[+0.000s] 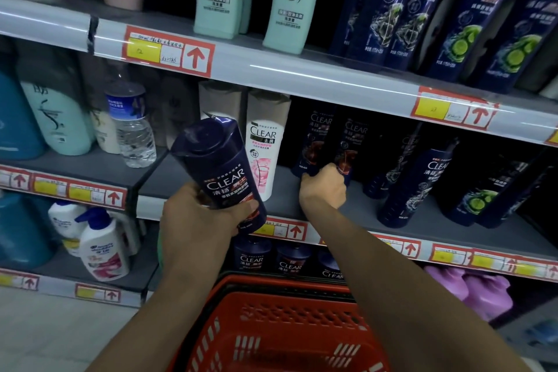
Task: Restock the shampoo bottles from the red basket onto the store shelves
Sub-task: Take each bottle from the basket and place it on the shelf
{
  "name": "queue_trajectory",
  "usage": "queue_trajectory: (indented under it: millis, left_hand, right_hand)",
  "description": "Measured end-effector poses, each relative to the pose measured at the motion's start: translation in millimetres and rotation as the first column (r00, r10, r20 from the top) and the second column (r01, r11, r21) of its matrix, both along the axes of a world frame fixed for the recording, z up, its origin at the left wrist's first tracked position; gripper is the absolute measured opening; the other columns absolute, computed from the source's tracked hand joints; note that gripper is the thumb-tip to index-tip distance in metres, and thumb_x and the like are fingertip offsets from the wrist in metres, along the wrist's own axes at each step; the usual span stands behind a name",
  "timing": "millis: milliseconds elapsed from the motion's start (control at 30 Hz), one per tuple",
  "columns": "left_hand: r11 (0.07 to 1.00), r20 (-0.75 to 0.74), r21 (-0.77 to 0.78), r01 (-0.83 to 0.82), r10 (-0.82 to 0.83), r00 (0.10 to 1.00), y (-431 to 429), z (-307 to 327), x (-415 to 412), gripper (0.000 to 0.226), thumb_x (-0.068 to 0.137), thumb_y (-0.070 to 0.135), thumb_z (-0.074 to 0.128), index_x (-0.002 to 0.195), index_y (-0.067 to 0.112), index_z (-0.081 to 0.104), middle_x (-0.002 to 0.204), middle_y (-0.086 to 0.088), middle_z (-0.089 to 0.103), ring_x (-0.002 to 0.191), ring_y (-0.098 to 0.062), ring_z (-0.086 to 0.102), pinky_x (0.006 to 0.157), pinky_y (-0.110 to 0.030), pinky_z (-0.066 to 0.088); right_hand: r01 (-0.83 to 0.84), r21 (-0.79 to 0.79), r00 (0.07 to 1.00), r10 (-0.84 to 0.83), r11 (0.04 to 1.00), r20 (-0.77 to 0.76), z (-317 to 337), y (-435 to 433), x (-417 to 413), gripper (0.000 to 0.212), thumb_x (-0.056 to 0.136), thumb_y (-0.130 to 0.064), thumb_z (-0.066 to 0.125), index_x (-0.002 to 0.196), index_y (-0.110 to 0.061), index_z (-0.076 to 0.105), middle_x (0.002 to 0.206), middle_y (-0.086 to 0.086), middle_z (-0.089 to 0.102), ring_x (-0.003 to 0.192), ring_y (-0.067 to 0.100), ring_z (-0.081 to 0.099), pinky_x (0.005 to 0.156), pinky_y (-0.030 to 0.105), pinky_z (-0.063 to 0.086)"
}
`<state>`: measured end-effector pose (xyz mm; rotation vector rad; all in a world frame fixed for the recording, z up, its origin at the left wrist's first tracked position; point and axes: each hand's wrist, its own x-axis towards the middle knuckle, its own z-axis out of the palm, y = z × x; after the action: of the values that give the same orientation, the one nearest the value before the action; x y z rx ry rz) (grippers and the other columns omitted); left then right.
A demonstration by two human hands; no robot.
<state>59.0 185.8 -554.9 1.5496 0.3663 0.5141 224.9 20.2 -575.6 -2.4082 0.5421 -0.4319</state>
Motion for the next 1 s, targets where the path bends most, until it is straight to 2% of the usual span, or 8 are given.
queue_trajectory:
  millis: [100, 200, 300, 533, 667, 833, 900, 1000]
  left_hand:
    - [1.0, -0.002, 0.002, 0.001, -0.001, 1.0, -2.9, 1.8, 0.3, 0.045, 0.059, 0.024, 0.099, 0.084, 0.05, 0.073, 0.085, 0.018, 0.078, 0.072, -0.012, 0.076, 0.075, -0.051, 0.063]
    - [1.0, -0.005, -0.007, 0.02, -0.02, 1.0, -8.8, 3.5, -0.6, 0.039, 0.061, 0.02, 0.098, 0.087, 0.035, 0.074, 0.084, 0.017, 0.078, 0.069, -0.011, 0.076, 0.074, -0.05, 0.064]
    - [0.999, 0.001, -0.014, 0.042, -0.042, 0.999, -16.9, 4.5, -3.0, 0.038, 0.064, 0.015, 0.097, 0.09, 0.029, 0.072, 0.081, 0.016, 0.078, 0.066, -0.008, 0.075, 0.072, -0.047, 0.064]
    - [0.998, 0.012, 0.0, 0.062, -0.062, 0.998, -32.1, -1.2, 4.3, 0.04, 0.064, 0.012, 0.096, 0.091, 0.031, 0.073, 0.084, 0.014, 0.079, 0.071, -0.012, 0.076, 0.075, -0.052, 0.063]
    - [0.998, 0.009, 0.025, 0.059, -0.059, 0.998, -38.9, -1.3, 12.2, 0.039, 0.062, 0.017, 0.098, 0.09, 0.03, 0.073, 0.083, 0.013, 0.079, 0.077, -0.016, 0.077, 0.078, -0.052, 0.063]
    - [0.989, 0.021, 0.131, 0.067, -0.07, 0.997, -51.0, 3.1, 9.2, 0.038, 0.063, 0.022, 0.096, 0.09, 0.032, 0.072, 0.076, 0.022, 0.075, 0.069, 0.004, 0.07, 0.069, -0.031, 0.055]
    - [0.985, 0.011, 0.16, 0.07, -0.073, 0.997, -54.5, 3.7, 8.0, 0.039, 0.063, 0.023, 0.096, 0.09, 0.034, 0.071, 0.076, 0.024, 0.074, 0.07, 0.008, 0.068, 0.068, -0.03, 0.054]
    - [0.978, 0.014, 0.191, 0.078, -0.083, 0.996, -60.1, 5.4, 6.7, 0.041, 0.065, 0.021, 0.096, 0.095, 0.035, 0.072, 0.08, 0.025, 0.074, 0.075, 0.006, 0.07, 0.074, -0.036, 0.059]
  right_hand:
    - [0.028, 0.013, 1.0, -0.028, 1.0, 0.011, -1.3, -21.3, -5.1, 0.037, 0.092, -0.035, 0.072, 0.115, -0.009, 0.062, 0.116, 0.015, 0.07, 0.108, 0.037, 0.067, 0.082, 0.04, 0.054]
    - [0.073, 0.061, 0.997, -0.075, 0.995, 0.025, -1.3, -43.9, -9.1, 0.048, 0.088, -0.039, 0.077, 0.117, -0.007, 0.056, 0.116, 0.017, 0.069, 0.107, 0.039, 0.067, 0.082, 0.043, 0.055]
    - [0.087, 0.073, 0.995, -0.089, 0.994, 0.037, 1.3, -57.4, -9.8, 0.053, 0.09, -0.037, 0.077, 0.121, -0.003, 0.051, 0.115, 0.02, 0.069, 0.107, 0.041, 0.067, 0.079, 0.044, 0.053]
    - [0.0, -0.145, 1.0, 0.004, 0.989, 0.028, -2.0, -63.3, 0.0, 0.03, 0.099, -0.027, 0.066, 0.115, -0.004, 0.054, 0.113, 0.02, 0.07, 0.106, 0.041, 0.067, 0.076, 0.043, 0.052]
    - [-0.022, -0.185, 0.999, 0.026, 0.982, 0.023, -3.2, -65.7, 5.7, 0.031, 0.1, -0.028, 0.065, 0.115, -0.003, 0.056, 0.112, 0.019, 0.069, 0.105, 0.04, 0.068, 0.075, 0.042, 0.052]
    - [-0.036, -0.208, 0.999, 0.043, 0.977, 0.031, -6.8, -65.6, 9.8, 0.028, 0.1, -0.024, 0.064, 0.116, -0.003, 0.055, 0.113, 0.019, 0.068, 0.105, 0.039, 0.069, 0.075, 0.043, 0.054]
    - [-0.045, -0.176, 0.998, 0.05, 0.983, 0.025, -5.8, -66.3, 8.7, 0.028, 0.1, -0.023, 0.064, 0.117, -0.002, 0.054, 0.114, 0.019, 0.068, 0.106, 0.039, 0.068, 0.076, 0.043, 0.054]
    - [-0.07, -0.108, 0.997, 0.075, 0.992, 0.036, -2.0, -67.7, 1.1, 0.029, 0.1, -0.02, 0.064, 0.119, -0.003, 0.052, 0.116, 0.019, 0.066, 0.107, 0.04, 0.066, 0.078, 0.043, 0.053]
